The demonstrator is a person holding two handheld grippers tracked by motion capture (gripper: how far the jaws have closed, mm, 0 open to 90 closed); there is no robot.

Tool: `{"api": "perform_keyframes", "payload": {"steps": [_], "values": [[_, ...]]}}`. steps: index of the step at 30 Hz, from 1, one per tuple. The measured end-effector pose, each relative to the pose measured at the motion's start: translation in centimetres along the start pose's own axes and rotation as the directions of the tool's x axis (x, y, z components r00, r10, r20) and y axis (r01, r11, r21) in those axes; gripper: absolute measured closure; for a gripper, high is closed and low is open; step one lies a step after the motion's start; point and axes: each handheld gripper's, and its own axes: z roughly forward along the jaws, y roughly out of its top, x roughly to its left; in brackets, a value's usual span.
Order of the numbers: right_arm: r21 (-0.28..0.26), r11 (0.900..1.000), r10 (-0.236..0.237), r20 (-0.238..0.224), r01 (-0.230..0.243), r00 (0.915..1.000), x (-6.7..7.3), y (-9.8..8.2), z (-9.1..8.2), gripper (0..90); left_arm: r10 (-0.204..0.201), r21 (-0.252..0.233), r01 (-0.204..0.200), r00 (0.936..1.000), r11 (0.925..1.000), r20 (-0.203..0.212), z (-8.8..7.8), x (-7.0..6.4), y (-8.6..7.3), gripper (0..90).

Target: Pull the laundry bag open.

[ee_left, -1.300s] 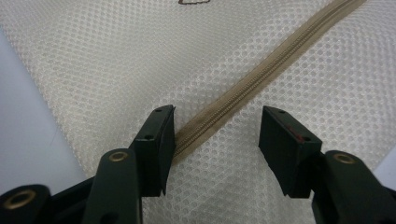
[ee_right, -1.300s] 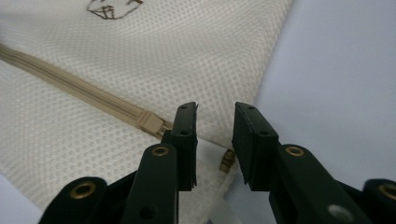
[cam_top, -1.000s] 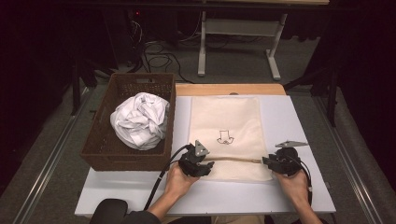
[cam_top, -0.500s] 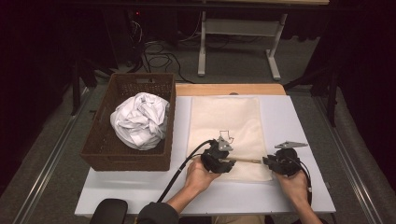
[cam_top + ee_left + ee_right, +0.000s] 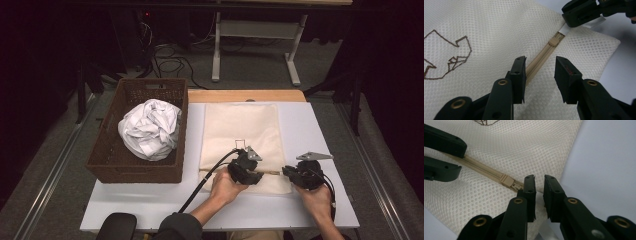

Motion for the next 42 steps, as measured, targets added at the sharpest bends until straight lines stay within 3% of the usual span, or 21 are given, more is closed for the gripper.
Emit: {"api": "perform_keyframes", "payload": {"steps": [6,13,22,34,37,42], "values": [[0.029,1.000,-0.003,-0.024,0.004,0.9997,0.2,-0.2,0.6,90.0,-0.030,-0.009,0.031,0.9993,0.9995,0.021,0.9,0.0,0.2,65.4],[0.039,0.999,-0.014,-0.021,0.014,0.9997,0.3,-0.3,0.8,90.0,-0.026,0.003,0.026,0.9992,0.9997,0.029,1.8,-0.4,0.9,67.0],[0.037,0.999,-0.017,-0.019,0.018,0.9997,0.3,-0.4,0.9,90.0,-0.060,0.005,0.059,0.9966,0.9982,0.057,3.0,-0.4,1.4,70.8],[0.041,0.999,-0.006,-0.027,0.007,0.9996,0.2,-0.4,0.9,90.0,-0.045,0.014,0.044,0.9958,0.9989,0.080,4.2,-1.0,2.1,70.1],[0.042,0.999,-0.006,-0.028,0.007,0.9996,0.2,-0.4,0.9,90.0,-0.022,0.018,0.021,0.9974,0.9996,0.069,4.5,-1.4,2.1,70.5],[0.044,0.999,-0.007,-0.027,0.008,0.9996,0.2,-0.4,0.9,90.0,-0.030,0.024,0.029,0.9979,0.9993,0.057,4.6,-1.3,2.0,76.9]]}}
